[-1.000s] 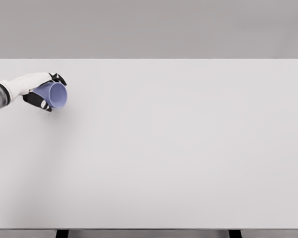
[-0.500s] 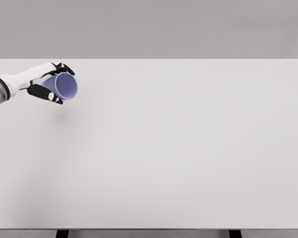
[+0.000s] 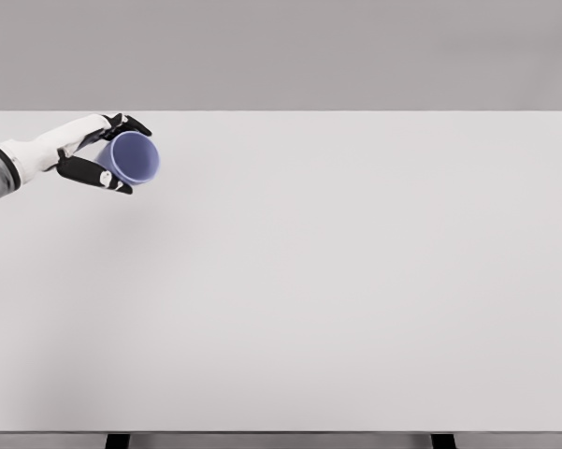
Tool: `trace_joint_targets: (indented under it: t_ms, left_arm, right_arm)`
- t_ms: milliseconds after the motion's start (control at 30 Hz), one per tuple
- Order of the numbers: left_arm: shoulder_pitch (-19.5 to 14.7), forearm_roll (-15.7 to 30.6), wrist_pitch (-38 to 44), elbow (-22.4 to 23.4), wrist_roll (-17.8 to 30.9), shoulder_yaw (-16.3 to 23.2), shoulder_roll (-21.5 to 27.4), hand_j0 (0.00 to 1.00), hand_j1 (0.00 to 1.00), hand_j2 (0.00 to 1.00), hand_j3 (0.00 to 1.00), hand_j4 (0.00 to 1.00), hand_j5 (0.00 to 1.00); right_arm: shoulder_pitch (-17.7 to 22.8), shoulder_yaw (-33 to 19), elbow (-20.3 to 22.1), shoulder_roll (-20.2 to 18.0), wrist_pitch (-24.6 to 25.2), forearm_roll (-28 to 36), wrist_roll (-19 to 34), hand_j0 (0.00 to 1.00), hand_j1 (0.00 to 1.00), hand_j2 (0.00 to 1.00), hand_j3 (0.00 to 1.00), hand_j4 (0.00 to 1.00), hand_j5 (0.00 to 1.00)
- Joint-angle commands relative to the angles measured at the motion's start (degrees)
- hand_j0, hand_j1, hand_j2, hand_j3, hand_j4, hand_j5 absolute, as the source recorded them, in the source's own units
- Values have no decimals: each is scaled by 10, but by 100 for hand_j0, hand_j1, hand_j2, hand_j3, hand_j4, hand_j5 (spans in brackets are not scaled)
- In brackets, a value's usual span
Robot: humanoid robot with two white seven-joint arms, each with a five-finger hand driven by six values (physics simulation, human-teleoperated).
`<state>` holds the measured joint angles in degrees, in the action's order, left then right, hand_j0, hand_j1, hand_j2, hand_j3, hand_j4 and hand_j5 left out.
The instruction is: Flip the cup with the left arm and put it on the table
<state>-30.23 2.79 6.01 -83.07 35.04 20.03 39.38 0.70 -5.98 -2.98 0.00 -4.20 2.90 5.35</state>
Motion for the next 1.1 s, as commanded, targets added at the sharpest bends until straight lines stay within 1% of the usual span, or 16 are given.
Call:
trace_joint_targets:
  t_ms: [0, 67, 133, 233, 367, 433, 533, 600, 667, 700, 767, 933, 1000, 1067]
  left_arm:
    - [0, 31, -2, 7, 0, -1, -2, 58, 58, 58, 58, 58, 58]
    - [0, 36, -18, 12, 0, -1, -4, 58, 58, 58, 58, 58, 58]
    - [-1, 51, -67, 42, 0, 0, -13, 58, 58, 58, 58, 58, 58]
    - [1, 86, -90, 45, 0, 0, -14, 58, 58, 58, 58, 58, 58]
    - [2, 104, -142, 55, 0, 1, -21, 59, 59, 59, 59, 59, 59]
    - [3, 122, -166, 55, 0, 6, -21, 59, 59, 59, 59, 59, 59]
    - [3, 158, -170, 55, 0, 8, -22, 59, 59, 59, 59, 59, 59]
    - [17, 179, -173, 55, 0, 11, -22, 59, 59, 59, 59, 59, 59]
    - [19, 188, -173, 55, 0, 19, -26, 59, 59, 59, 59, 59, 59]
    - [20, 192, -173, 55, 0, 19, -33, 59, 59, 59, 59, 59, 59]
    - [34, 211, -173, 55, 0, 19, -35, 59, 59, 59, 59, 59, 59]
    - [43, 241, -173, 55, 0, 19, -44, 59, 59, 59, 59, 59, 59]
    - [50, 257, -173, 66, 0, 19, -48, 58, 58, 58, 58, 58, 58]
    - [53, 259, -174, 77, 0, 16, -63, 58, 58, 58, 58, 58, 58]
  right_arm:
    - [0, 0, 0, 0, 0, 0, 0, 100, 100, 100, 100, 100, 100]
    - [0, 0, 0, 0, 0, 0, 0, 100, 100, 100, 100, 100, 100]
    - [0, 0, 0, 0, 0, 0, 0, 100, 100, 100, 100, 100, 100]
    - [0, 0, 0, 0, 0, 0, 0, 100, 100, 100, 100, 100, 100]
    - [0, 0, 0, 0, 0, 0, 0, 100, 100, 100, 100, 100, 100]
    - [0, 0, 0, 0, 0, 0, 0, 100, 100, 100, 100, 100, 100]
    - [0, 0, 0, 0, 0, 0, 0, 100, 100, 100, 100, 100, 100]
    - [0, 0, 0, 0, 0, 0, 0, 100, 100, 100, 100, 100, 100]
    - [0, 0, 0, 0, 0, 0, 0, 100, 100, 100, 100, 100, 100]
    - [0, 0, 0, 0, 0, 0, 0, 100, 100, 100, 100, 100, 100]
    - [0, 0, 0, 0, 0, 0, 0, 100, 100, 100, 100, 100, 100]
    - [0, 0, 0, 0, 0, 0, 0, 100, 100, 100, 100, 100, 100]
    - [0, 0, 0, 0, 0, 0, 0, 100, 100, 100, 100, 100, 100]
    - [0, 0, 0, 0, 0, 0, 0, 100, 100, 100, 100, 100, 100]
